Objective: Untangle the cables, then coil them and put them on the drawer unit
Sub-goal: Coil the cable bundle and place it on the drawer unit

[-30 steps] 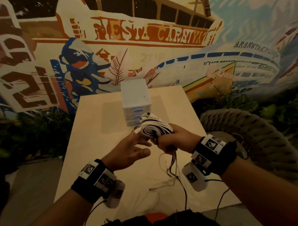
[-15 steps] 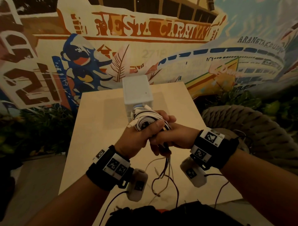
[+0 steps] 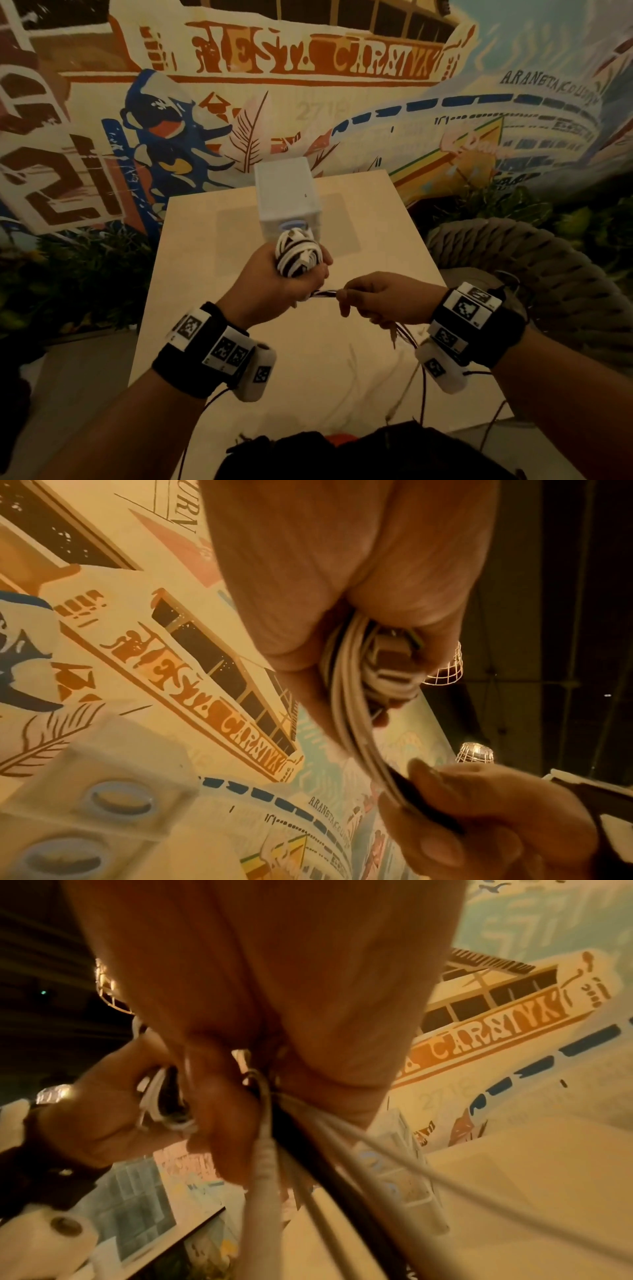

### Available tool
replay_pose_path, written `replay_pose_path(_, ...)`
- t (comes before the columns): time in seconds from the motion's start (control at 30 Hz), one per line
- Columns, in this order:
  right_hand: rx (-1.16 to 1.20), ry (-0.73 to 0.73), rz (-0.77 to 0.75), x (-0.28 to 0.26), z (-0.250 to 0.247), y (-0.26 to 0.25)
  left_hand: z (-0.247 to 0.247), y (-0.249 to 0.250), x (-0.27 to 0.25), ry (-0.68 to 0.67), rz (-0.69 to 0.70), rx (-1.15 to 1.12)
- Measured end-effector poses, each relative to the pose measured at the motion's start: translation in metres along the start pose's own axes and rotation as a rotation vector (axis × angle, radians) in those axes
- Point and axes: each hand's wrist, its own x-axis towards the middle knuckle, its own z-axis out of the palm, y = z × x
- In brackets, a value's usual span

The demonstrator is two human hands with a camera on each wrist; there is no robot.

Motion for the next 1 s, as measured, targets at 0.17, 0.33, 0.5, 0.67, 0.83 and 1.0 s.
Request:
replay_pose_path(0.17, 0.022, 0.026, 0.042, 0.005, -0.002, 0.002, -0.001, -0.007, 0.005, -0.099, 0.056, 0.546)
replay_pose_path(0.33, 0.133, 0.029, 0.062, 0.011, 0.004, 0.002, 0.001, -0.012, 0.006, -0.223, 0.076, 0.783)
replay_pose_path(0.5, 0.259, 0.058, 0.084, 0.011, 0.008, -0.008, 0.004, -0.016, 0.008, -0.313, 0.048, 0.962)
replay_pose_path(0.67, 0.268, -0.005, 0.135, 0.018, 0.007, -0.017, 0.008, -0.023, 0.008, -0.354, 0.028, 1.025)
replay_pose_path(0.83, -0.084, -0.111, 0.122, 0.018, 0.007, -0.032, 0.015, -0.030, 0.007, -0.330, 0.058, 1.120)
replay_pose_path(1.0, -0.269, -0.118, 0.141, 0.024, 0.009, -0.040, 0.023, -0.025, 0.008, -0.374, 0.039, 1.253)
